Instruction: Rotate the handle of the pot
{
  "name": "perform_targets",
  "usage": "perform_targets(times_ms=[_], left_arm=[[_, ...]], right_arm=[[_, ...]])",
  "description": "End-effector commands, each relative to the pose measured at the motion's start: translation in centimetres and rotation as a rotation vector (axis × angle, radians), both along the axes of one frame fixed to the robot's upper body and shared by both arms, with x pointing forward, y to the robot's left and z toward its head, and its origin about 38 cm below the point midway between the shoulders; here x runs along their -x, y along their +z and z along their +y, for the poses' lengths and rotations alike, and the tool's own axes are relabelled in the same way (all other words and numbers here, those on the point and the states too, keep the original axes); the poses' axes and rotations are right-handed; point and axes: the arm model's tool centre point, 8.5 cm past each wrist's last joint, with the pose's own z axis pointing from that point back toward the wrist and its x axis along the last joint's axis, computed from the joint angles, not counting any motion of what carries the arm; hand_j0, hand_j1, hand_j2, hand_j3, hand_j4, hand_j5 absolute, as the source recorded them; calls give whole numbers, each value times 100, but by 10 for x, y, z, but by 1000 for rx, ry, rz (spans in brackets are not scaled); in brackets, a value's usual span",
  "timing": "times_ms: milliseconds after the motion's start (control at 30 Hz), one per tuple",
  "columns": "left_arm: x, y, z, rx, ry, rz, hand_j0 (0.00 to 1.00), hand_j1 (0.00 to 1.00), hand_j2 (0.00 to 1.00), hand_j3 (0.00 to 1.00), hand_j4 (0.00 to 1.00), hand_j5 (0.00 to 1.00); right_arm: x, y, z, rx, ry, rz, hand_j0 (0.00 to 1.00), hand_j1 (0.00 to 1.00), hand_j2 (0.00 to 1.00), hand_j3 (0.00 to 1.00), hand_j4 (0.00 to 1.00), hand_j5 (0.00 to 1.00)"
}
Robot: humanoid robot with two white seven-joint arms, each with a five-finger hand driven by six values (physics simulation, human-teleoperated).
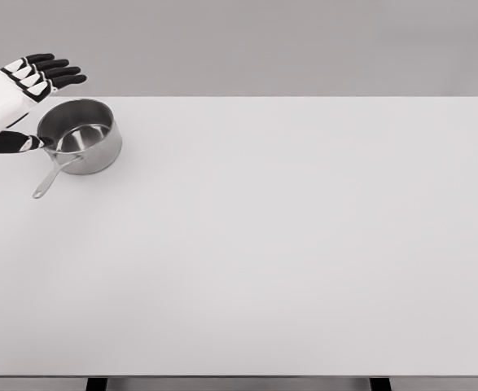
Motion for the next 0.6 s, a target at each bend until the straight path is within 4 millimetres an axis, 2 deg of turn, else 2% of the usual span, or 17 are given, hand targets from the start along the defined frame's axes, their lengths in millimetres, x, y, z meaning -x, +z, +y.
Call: perform_targets(times_ms=[0, 233, 300, 400, 533, 567], left_arm=[[0, 1, 1, 3, 1, 0, 100, 100, 100, 100, 100, 100], [1, 2, 0, 8, -4, -1, 100, 100, 100, 100, 100, 100], [2, 3, -6, 11, -22, -3, 100, 100, 100, 100, 100, 100], [15, 7, -41, -12, -126, -42, 100, 100, 100, 100, 100, 100], [23, -19, -56, -70, -171, -1, 100, 100, 100, 100, 100, 100], [22, -25, -66, -57, -183, -6, 100, 100, 100, 100, 100, 100]], right_arm=[[0, 0, 0, 1, -1, 2, 100, 100, 100, 100, 100, 100], [-3, 0, 0, 2, -5, -8, 100, 100, 100, 100, 100, 100], [1, 0, 0, 1, -1, 2, 100, 100, 100, 100, 100, 100], [-1, 0, 0, 2, -5, -5, 100, 100, 100, 100, 100, 100], [0, 0, 0, 1, -4, -1, 100, 100, 100, 100, 100, 100], [-1, 0, 0, 2, -4, -3, 100, 100, 100, 100, 100, 100]])
